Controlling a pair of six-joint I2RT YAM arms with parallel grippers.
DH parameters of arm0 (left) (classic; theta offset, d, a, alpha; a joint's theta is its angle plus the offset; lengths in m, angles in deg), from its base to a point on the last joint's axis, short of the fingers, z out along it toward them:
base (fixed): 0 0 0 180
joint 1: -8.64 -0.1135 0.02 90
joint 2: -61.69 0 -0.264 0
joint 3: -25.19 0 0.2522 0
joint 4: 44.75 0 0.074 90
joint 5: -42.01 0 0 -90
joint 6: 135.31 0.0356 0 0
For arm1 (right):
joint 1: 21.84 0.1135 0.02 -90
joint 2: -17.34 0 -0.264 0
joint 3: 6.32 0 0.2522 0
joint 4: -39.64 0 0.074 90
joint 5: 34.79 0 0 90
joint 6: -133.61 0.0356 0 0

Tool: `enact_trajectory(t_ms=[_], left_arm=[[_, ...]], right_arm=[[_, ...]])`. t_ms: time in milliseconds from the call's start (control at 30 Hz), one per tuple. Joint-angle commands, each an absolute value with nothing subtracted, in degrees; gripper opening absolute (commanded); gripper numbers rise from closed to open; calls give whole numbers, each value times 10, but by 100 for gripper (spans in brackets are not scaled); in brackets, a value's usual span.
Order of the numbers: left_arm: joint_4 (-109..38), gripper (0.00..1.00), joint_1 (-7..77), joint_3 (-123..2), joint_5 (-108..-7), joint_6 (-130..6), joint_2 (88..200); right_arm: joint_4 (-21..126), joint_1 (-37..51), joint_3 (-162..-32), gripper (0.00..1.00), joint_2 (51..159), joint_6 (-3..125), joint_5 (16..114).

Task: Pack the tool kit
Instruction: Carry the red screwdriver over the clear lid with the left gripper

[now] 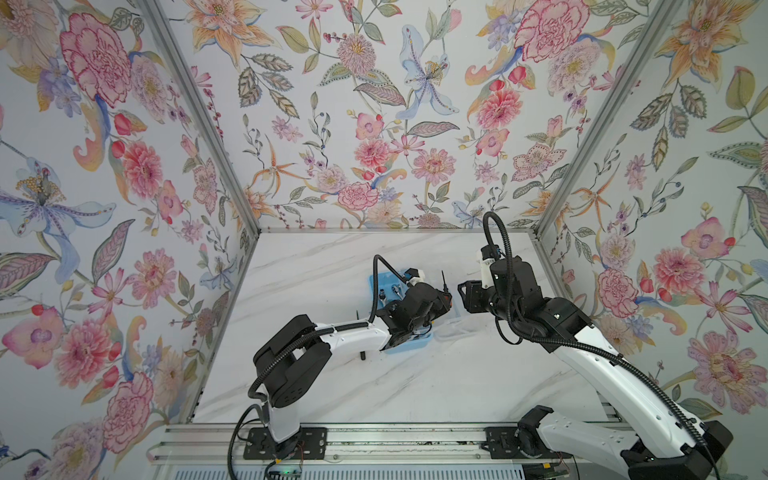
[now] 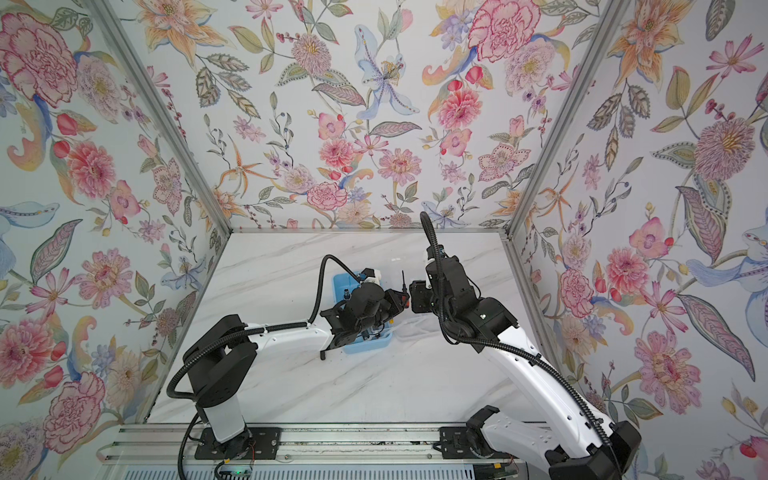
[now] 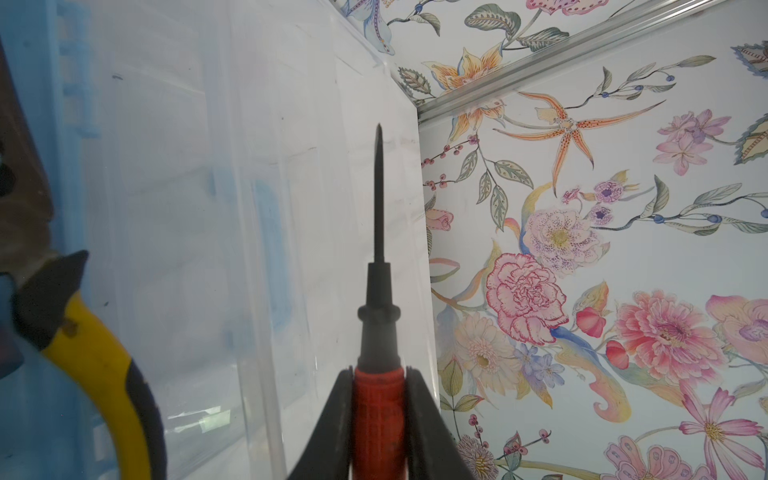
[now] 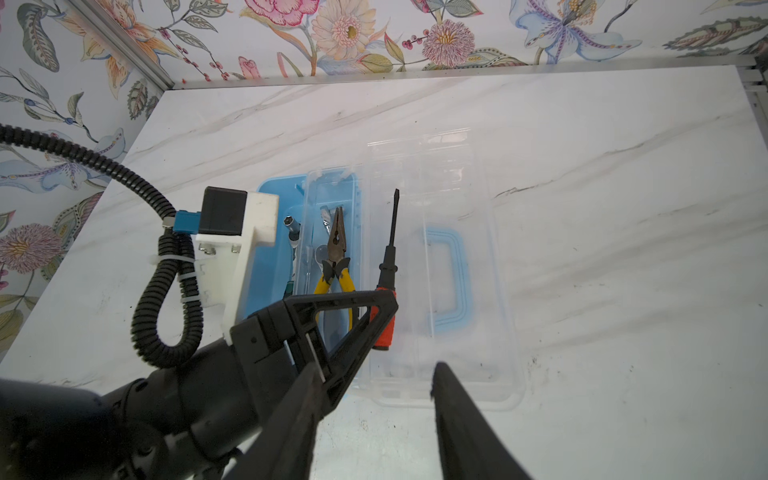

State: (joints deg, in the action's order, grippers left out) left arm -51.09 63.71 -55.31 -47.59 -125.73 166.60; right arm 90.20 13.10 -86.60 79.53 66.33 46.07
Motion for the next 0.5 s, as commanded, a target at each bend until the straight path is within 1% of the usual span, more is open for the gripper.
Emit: enact_trajectory(t_ms=[0,67,233,400,467], left_arm=[[-487,5,645,-581,-464,-1267,1682],[-479,8,645,-587,-463,-1266,1685],[-471,10,645,-591,-457,-1265,1687],[-470,21,645,-591,-454,-1266,1688],[-471,25,644,-591,-452,-1266,1688]], right_arm=[[906,124,-856,47,781,653,470],[906,120,-853,47,776,652,475],[906,117,-848,48,771,651,477],[906,115,-845,57,769,650,479],[906,115,-845,57,769,650,479]])
